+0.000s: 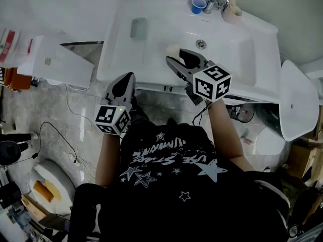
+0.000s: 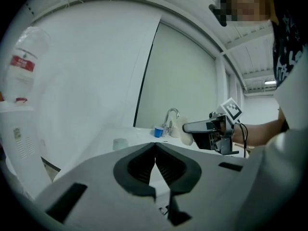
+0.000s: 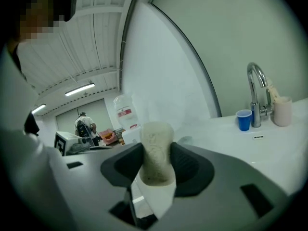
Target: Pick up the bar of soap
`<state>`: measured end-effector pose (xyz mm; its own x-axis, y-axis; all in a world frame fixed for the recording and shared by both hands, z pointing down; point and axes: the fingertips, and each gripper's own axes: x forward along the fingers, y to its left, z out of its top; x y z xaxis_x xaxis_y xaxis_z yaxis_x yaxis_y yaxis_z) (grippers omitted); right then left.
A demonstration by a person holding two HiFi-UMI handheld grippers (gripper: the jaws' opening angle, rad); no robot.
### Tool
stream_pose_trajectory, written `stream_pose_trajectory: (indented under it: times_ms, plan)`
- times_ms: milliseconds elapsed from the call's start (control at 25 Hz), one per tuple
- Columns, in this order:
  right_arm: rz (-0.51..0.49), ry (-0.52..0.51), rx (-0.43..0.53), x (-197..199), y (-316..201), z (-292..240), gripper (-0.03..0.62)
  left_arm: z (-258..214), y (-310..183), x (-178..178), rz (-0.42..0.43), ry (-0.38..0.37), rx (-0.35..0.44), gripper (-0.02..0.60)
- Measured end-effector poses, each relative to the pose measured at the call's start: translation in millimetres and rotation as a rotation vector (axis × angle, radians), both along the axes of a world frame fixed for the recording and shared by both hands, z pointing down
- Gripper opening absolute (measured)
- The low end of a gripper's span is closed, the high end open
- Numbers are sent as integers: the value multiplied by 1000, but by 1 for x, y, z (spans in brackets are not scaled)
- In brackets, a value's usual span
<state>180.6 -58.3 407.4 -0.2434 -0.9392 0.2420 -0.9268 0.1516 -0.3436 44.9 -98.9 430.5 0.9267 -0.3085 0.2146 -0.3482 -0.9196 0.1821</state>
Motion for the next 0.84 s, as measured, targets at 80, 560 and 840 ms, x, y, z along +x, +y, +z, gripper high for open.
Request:
stream_pose_trajectory:
  times_ms: [80, 560, 840]
  plan:
    - [-16, 1, -4, -3, 7, 2, 187, 1, 12, -8, -20, -7, -6, 9]
    - [-111, 11, -20, -22, 49, 14, 187, 1, 65, -37, -142, -9, 16, 11]
    - [-143, 28, -27, -34, 48, 26, 186, 10, 64, -51, -172, -5, 22, 11]
